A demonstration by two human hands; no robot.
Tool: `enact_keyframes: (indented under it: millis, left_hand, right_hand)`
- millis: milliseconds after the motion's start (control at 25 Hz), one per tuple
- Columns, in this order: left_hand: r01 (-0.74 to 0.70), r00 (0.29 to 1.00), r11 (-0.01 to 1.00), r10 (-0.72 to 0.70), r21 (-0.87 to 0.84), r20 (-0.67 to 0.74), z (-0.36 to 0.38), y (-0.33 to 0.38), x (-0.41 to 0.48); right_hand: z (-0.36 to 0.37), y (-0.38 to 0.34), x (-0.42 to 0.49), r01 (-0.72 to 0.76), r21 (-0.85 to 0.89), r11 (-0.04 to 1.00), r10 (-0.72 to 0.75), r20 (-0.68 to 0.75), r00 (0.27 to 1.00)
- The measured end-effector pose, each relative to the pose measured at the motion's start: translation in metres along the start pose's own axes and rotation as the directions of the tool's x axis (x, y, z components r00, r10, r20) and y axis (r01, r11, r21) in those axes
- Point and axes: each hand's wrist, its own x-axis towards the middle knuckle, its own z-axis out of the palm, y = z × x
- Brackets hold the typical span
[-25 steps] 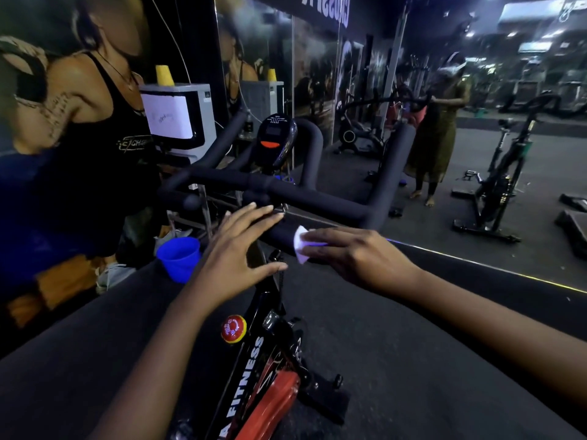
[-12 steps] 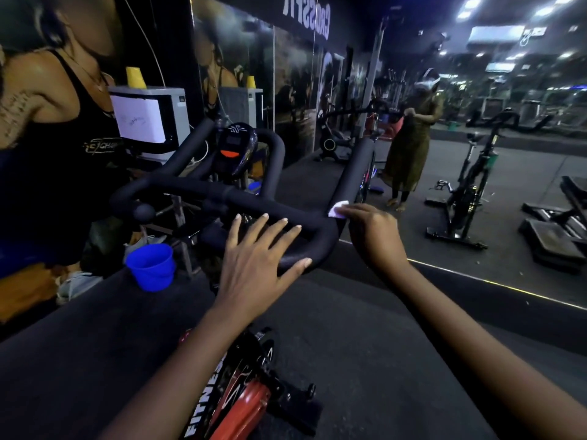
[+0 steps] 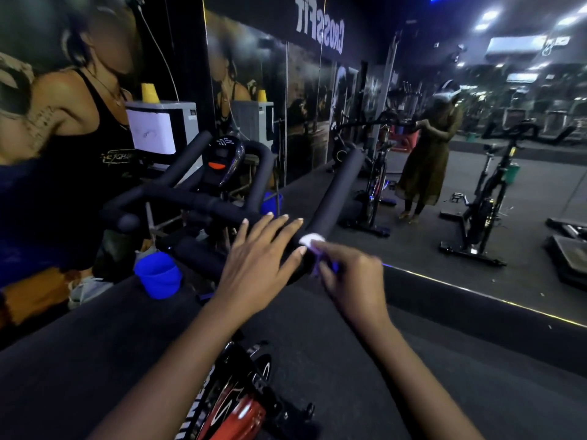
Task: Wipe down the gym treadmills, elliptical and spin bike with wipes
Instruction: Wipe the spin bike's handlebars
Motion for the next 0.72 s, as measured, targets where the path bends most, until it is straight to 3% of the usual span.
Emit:
enact_keyframes:
  millis: [120, 240, 400, 560, 720]
  left_hand:
    - [-0.038, 0.980, 0.999, 0.030, 0.038, 0.196, 0.008, 0.016, 0.022]
    - [-0.065, 0.951, 0.979, 0.002, 0.193, 0.310, 0.016, 0.018, 0.024]
    - [-0.055, 0.959, 0.970, -0.016, 0.239, 0.283, 0.017, 0.023, 0.024]
    - [-0.060, 0.976, 0.953, -0.006, 0.296, 0.218, 0.023, 0.021, 0.025]
    - [-0.049, 0.978, 0.947, -0.019, 0.316, 0.207, 0.024, 0.020, 0.025]
  right_hand:
    - [-0.008, 0.051, 0.068, -0.172, -0.105, 0.979, 0.170, -0.027, 0.985]
    - [0.002, 0.099, 0.124, -0.177, -0.216, 0.960, 0.180, -0.005, 0.984]
    - [0.026, 0.113, 0.116, -0.172, -0.152, 0.973, 0.161, -0.083, 0.983]
    - [0.041, 0.094, 0.060, -0.077, -0.044, 0.996, 0.070, -0.143, 0.987]
    - [0.030, 0.083, 0.023, 0.044, -0.017, 0.999, -0.044, 0.016, 0.999]
